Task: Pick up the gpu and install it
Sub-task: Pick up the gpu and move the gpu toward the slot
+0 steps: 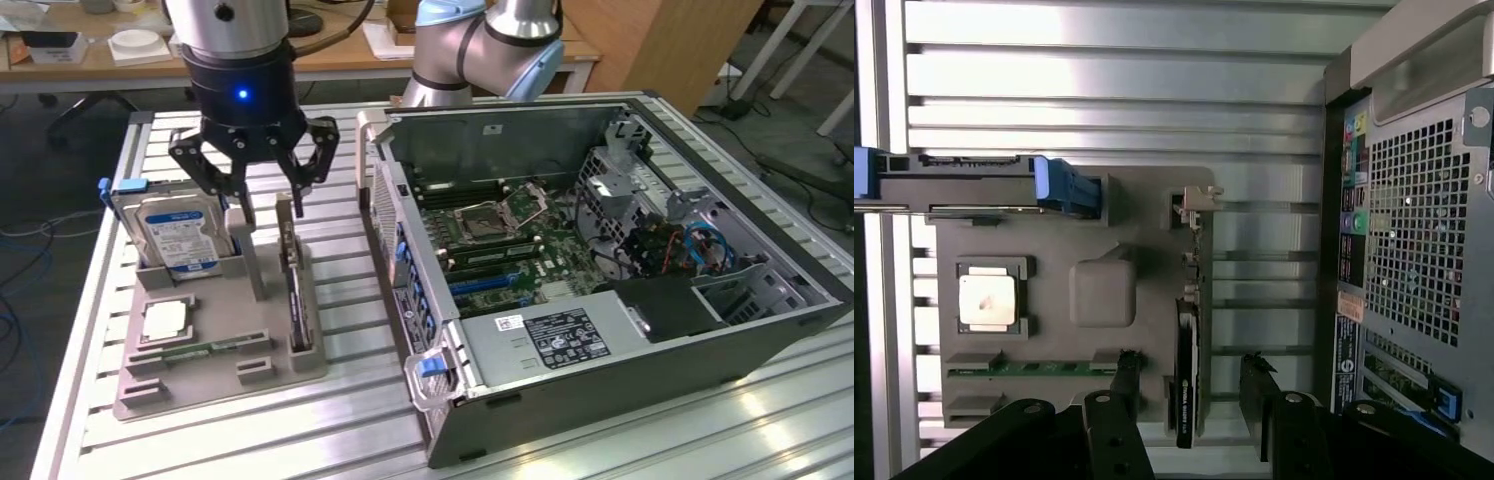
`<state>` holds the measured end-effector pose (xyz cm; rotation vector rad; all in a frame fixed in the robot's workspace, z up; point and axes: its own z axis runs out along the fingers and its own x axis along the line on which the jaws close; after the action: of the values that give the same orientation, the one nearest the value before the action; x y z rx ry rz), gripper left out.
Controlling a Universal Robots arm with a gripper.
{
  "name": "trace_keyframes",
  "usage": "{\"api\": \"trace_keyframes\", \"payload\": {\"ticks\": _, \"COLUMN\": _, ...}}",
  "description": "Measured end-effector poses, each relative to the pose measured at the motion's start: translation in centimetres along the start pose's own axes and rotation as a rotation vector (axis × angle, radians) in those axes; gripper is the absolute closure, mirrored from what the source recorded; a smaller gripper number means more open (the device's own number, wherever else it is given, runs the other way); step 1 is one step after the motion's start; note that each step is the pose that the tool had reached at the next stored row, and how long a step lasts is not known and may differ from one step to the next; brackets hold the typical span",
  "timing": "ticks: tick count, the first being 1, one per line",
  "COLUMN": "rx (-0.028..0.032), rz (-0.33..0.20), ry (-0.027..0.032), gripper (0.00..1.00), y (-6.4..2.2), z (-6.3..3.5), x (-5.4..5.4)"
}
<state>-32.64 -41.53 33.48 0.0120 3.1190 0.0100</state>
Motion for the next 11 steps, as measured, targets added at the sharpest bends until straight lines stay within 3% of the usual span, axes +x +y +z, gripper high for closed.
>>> {"api": "trace_keyframes", "payload": {"ticks": 11, "rx": -0.0002, "rz": 0.0, "ry": -0.0002, "gripper": 0.47, "y": -0.62, "z": 0.75, "x": 0.01}}
